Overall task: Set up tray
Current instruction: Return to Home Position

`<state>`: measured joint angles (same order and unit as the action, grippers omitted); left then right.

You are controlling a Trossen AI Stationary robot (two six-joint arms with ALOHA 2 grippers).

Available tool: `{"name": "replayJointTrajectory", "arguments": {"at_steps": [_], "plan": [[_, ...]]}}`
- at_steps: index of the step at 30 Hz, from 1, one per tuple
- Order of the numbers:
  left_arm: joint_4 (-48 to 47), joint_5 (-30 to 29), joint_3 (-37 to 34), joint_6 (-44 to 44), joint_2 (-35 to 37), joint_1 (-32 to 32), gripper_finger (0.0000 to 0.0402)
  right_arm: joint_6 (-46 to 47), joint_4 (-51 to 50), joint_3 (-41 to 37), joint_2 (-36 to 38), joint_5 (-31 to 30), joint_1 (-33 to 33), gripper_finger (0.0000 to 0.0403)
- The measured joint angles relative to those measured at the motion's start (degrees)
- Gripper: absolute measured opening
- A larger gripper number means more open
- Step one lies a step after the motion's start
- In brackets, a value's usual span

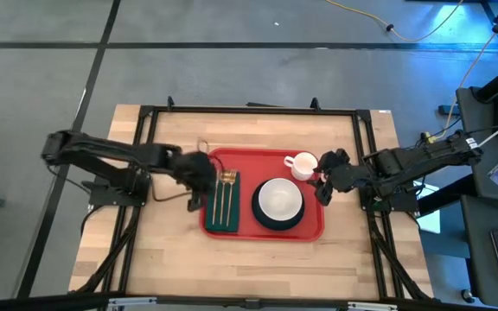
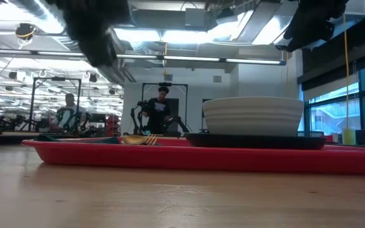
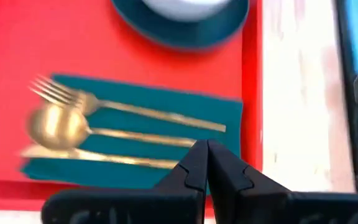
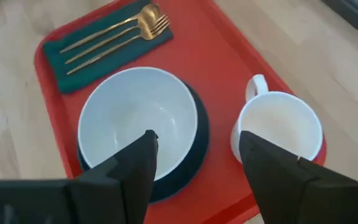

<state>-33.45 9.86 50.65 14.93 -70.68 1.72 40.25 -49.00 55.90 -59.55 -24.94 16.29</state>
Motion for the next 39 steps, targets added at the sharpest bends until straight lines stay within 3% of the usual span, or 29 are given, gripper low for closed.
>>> {"name": "replayJointTrajectory", "arguments": {"at_steps": [3,7,8,12,14,21,29,39], "plan": [[0.0,-2.4,0.0,1.3,5.4,-1.1,0.0004,3.0,0.7,0.0,0.0,-0.1,0.0,0.0227],[4.2,-7.4,-1.0,2.3,11.4,-1.8,0.0004,-2.1,5.6,0.0,2.2,2.3,-0.7,0.0227],[7.6,-7.1,-1.8,2.2,13.3,-2.5,0.0004,-3.6,6.9,0.0,2.8,2.5,-0.8,0.0227],[21.0,3.0,-7.2,1.7,21.7,-7.4,0.0004,-8.1,9.4,0.0,6.7,3.0,-0.8,0.0227],[22.9,3.3,-10.4,2.5,25.8,-9.9,0.0004,-9.5,11.1,-0.7,9.4,3.5,-0.8,0.0227],[22.8,-0.1,-17.8,6.8,39.4,-14.8,0.0004,-16.3,38.2,-17.8,21.6,12.0,-2.3,0.0227],[19.9,-3.8,-21.7,7.1,52.0,-16.8,0.0004,-15.4,46.7,-31.8,35.7,16.9,-3.5,0.0227],[16.3,-8.5,-26.3,8.1,64.9,-16.9,0.0004,-17.4,59.1,-46.4,48.1,17.6,-3.5,0.0227]]}}
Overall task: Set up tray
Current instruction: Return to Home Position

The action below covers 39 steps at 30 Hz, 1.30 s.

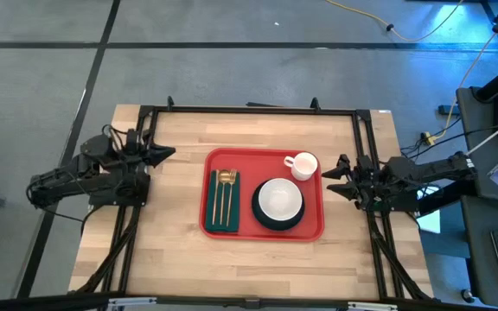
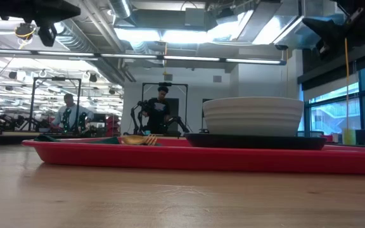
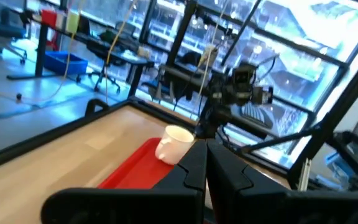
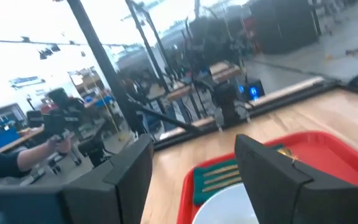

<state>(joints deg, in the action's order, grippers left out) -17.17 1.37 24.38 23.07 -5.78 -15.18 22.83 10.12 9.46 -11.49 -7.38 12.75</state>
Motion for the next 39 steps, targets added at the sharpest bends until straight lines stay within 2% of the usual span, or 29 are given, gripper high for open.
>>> {"name": "replayJointTrajectory", "arguments": {"at_steps": [5,8,18,22,31,39], "plan": [[0.6,-2.2,-3.8,0.1,5.8,0.0,0.0004,-1.3,5.6,-6.1,4.0,1.1,0.0,0.0227],[0.0,-2.4,-6.0,1.4,5.7,0.0,0.0004,-2.6,7.9,-9.0,6.1,1.4,0.0,0.0227],[10.0,-1.6,-14.7,3.2,5.7,0.0,0.0004,-8.3,6.7,-9.1,8.0,1.5,-0.3,0.0227],[12.9,-1.4,-17.4,3.2,5.7,0.0,0.0004,-8.1,3.6,-9.0,8.0,1.5,-0.3,0.0227],[12.2,-2.2,-20.5,2.4,5.7,0.0,0.0004,-5.2,-5.6,-9.0,8.0,0.7,-0.3,0.0227],[8.8,-4.3,-20.5,-5.7,5.6,0.0,0.0004,-10.2,-7.5,-9.0,7.2,-0.6,-0.3,0.0227]]}}
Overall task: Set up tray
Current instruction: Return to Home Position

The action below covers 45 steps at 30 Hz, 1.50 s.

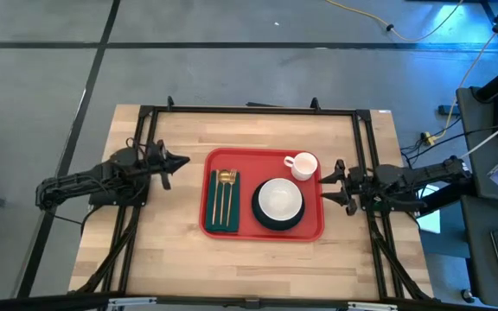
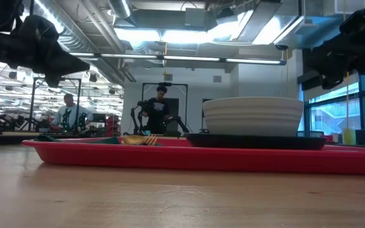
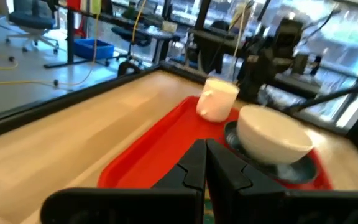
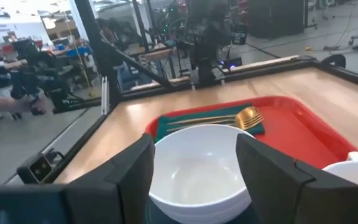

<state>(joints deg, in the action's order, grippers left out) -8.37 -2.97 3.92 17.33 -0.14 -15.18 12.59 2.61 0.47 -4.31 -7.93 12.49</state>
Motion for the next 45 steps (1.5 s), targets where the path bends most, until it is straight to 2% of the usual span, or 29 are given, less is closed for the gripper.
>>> {"name": "replayJointTrajectory", "arguments": {"at_steps": [3,8,45], "plan": [[-0.8,0.0,0.0,-0.7,-0.1,0.0,0.0004,-0.1,0.0,0.0,-0.1,-0.6,0.0,0.0227],[-0.8,0.0,0.0,-0.6,-0.2,0.0,0.0004,3.5,0.9,0.0,-0.6,-7.4,0.0,0.0227],[-0.9,0.0,0.0,-0.6,-0.2,0.0,0.0004,3.6,0.9,0.0,-0.7,-7.4,0.0,0.0227]]}}
